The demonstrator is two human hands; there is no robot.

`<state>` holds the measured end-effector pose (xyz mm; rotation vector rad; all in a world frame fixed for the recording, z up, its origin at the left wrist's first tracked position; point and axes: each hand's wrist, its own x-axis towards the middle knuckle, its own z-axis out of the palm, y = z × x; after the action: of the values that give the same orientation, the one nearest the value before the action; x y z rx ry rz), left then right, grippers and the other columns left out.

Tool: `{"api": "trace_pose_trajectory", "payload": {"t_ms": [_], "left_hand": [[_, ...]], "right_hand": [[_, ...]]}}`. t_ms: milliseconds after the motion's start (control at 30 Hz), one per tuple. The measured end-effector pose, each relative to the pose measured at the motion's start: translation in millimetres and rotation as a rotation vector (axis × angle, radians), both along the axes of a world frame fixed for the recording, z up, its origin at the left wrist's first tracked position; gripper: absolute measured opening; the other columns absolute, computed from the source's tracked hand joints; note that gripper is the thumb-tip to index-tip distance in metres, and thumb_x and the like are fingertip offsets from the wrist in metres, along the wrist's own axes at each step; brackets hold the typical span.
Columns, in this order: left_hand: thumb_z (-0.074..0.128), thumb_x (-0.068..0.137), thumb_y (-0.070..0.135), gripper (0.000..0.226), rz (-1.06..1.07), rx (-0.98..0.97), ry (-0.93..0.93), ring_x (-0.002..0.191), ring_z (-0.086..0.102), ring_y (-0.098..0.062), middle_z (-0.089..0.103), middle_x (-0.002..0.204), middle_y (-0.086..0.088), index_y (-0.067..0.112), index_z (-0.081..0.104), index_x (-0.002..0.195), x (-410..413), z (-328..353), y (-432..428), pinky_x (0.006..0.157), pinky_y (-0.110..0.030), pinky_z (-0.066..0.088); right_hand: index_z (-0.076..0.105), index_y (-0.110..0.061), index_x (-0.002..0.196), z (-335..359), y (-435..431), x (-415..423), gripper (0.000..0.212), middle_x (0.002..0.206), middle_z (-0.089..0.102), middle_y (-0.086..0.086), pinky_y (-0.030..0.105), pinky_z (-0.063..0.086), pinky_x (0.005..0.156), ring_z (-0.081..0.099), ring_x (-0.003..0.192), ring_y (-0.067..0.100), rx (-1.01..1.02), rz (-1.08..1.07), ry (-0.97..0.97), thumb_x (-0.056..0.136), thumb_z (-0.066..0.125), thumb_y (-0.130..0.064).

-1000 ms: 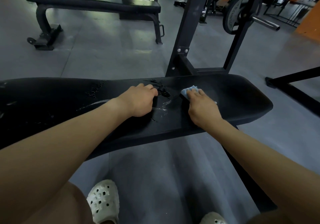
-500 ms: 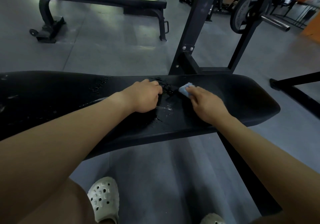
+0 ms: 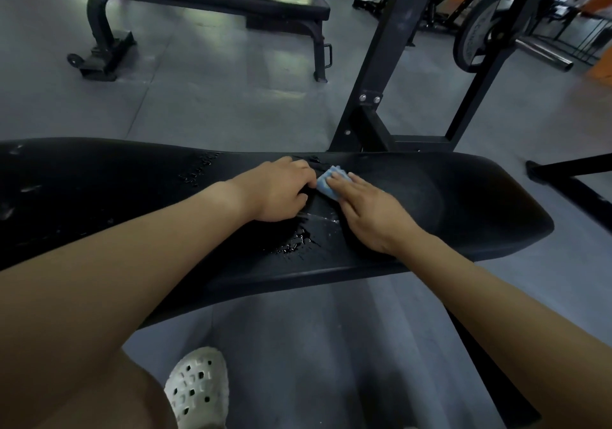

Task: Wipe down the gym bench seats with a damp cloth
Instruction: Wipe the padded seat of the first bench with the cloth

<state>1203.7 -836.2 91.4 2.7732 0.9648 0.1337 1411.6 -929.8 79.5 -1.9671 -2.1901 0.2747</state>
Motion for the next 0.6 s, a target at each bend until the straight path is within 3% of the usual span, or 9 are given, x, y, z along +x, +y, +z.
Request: {"api": "trace_pose_trajectory", "payload": {"t_ms": [100, 167, 233, 300, 367, 467, 600], "left_hand": [[0.056, 0.097, 0.026, 0.027, 0.000, -0.014, -0.045, 0.121, 0.050, -0.020, 0.055, 0.132, 0.005, 0.024, 0.059, 0.124, -7, 1, 5, 0.103, -0.047, 0.045], [0.056, 0.097, 0.027, 0.025, 0.015, -0.010, -0.045, 0.121, 0.051, -0.022, 0.055, 0.131, 0.004, 0.023, 0.060, 0.122, -11, 1, 7, 0.103, -0.048, 0.045], [0.055, 0.098, 0.030, 0.027, 0.039, 0.002, -0.033, 0.122, 0.051, -0.024, 0.056, 0.132, 0.002, 0.023, 0.060, 0.123, -15, 2, 8, 0.104, -0.048, 0.044], [0.053, 0.100, 0.033, 0.033, 0.080, 0.024, -0.006, 0.124, 0.051, -0.026, 0.054, 0.136, -0.001, 0.021, 0.058, 0.130, -19, 2, 10, 0.105, -0.047, 0.044], [0.051, 0.102, 0.038, 0.041, 0.137, 0.049, 0.035, 0.127, 0.050, -0.029, 0.053, 0.141, -0.004, 0.018, 0.055, 0.137, -22, 2, 13, 0.106, -0.047, 0.043], [0.047, 0.103, 0.047, 0.048, 0.180, 0.052, 0.075, 0.128, 0.049, -0.031, 0.051, 0.142, -0.007, 0.016, 0.053, 0.140, -25, -1, 16, 0.105, -0.050, 0.044], [0.047, 0.103, 0.049, 0.047, 0.187, 0.032, 0.084, 0.127, 0.048, -0.032, 0.049, 0.138, -0.006, 0.017, 0.053, 0.136, -24, -3, 16, 0.104, -0.052, 0.045]], "right_hand": [[0.030, -0.032, 0.159, 2, 12, 24, 0.052, 0.166, 0.025, -0.012, 0.033, 0.022, 0.122, 0.020, 0.154, 0.012, -0.007, -0.068, -0.025, 0.108, 0.037, -0.022], [0.032, -0.028, 0.158, 2, 21, 38, 0.052, 0.165, 0.030, -0.005, 0.038, 0.028, 0.118, 0.026, 0.152, 0.019, 0.013, -0.206, -0.046, 0.107, 0.034, -0.020], [0.039, -0.023, 0.153, 0, 28, 43, 0.048, 0.155, 0.045, 0.005, 0.043, 0.040, 0.105, 0.042, 0.140, 0.026, 0.064, -0.330, -0.047, 0.106, 0.032, -0.019], [0.045, -0.015, 0.146, -4, 35, 38, 0.042, 0.145, 0.052, 0.010, 0.043, 0.042, 0.098, 0.049, 0.126, 0.029, 0.096, -0.355, -0.053, 0.106, 0.033, -0.019], [0.044, -0.013, 0.146, -5, 41, 25, 0.043, 0.151, 0.046, 0.011, 0.045, 0.038, 0.105, 0.046, 0.129, 0.032, 0.073, -0.307, -0.073, 0.106, 0.034, -0.027], [0.033, -0.019, 0.157, -7, 43, -1, 0.056, 0.165, 0.030, 0.005, 0.044, 0.023, 0.124, 0.029, 0.149, 0.032, 0.027, -0.159, -0.060, 0.107, 0.036, -0.043], [0.027, -0.026, 0.161, -7, 38, -29, 0.060, 0.169, 0.019, -0.005, 0.037, 0.009, 0.127, 0.015, 0.156, 0.022, 0.014, 0.005, -0.020, 0.106, 0.038, -0.048]]}}
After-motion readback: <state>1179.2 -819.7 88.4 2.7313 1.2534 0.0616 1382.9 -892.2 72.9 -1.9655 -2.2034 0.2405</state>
